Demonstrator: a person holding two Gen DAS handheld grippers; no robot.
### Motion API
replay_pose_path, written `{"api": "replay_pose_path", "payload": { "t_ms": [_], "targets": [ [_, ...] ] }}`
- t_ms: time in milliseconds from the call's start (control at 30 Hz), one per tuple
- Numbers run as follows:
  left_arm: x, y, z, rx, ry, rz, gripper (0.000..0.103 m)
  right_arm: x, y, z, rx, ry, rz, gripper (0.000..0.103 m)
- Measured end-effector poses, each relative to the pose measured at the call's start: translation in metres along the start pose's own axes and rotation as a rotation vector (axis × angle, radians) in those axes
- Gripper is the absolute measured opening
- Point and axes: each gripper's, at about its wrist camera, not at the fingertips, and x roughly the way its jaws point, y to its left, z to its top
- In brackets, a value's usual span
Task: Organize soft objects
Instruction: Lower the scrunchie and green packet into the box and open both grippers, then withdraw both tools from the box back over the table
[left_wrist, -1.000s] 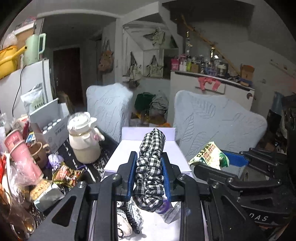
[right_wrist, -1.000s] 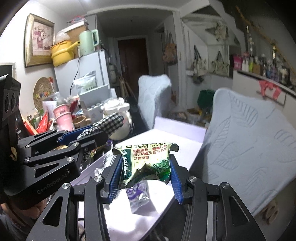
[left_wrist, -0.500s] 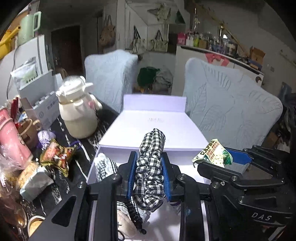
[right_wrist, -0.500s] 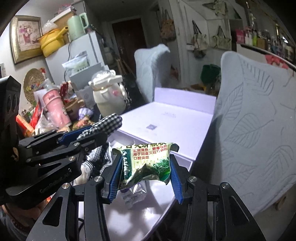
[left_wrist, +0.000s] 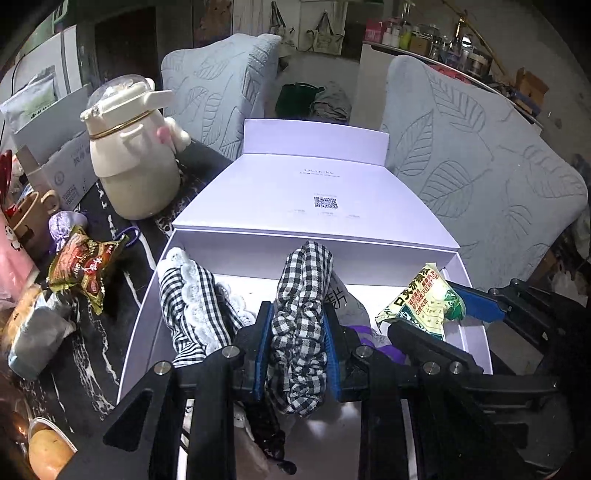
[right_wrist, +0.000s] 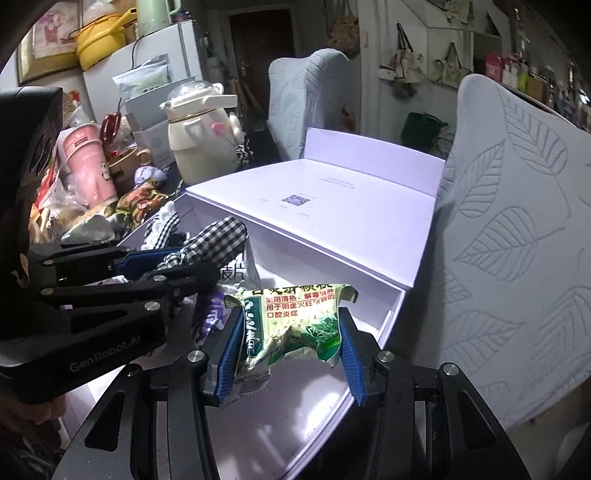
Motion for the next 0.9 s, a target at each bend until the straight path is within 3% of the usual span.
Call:
{"api": "replay_pose_path", "payload": {
  "t_ms": [167, 333, 400, 500, 733, 900],
  "targets": [
    [-0.001, -0.002, -0.001, 0.004, 0.000, 0.020, 0.025, 0.000, 0.001, 0.000, -0.006, -0.004, -0.005, 0.048],
    [-0.010, -0.012, 0.004, 0.037, -0.014, 0.087, 0.025, 0.000, 0.003, 0.002, -0.014, 0.009, 0.002, 0.051],
    [-0.016, -0.012, 0.006, 0.038, -0.033, 0.105, 0.025, -0.002, 0.003, 0.003, -0.009, 0.006, 0.006, 0.060],
    [-0.024, -0.010, 0.009, 0.018, -0.045, 0.166, 0.026, -0.007, 0.007, 0.008, -0.012, -0.010, 0.013, 0.066],
    [-0.038, -0.009, 0.010, -0.001, -0.042, 0.207, 0.027, -0.026, 0.022, 0.015, -0.067, -0.043, -0.056, 0.071],
    [-0.059, -0.009, 0.007, -0.010, -0.060, 0.202, 0.027, -0.040, 0.026, 0.015, -0.059, -0.047, -0.045, 0.071]
  ]
}}
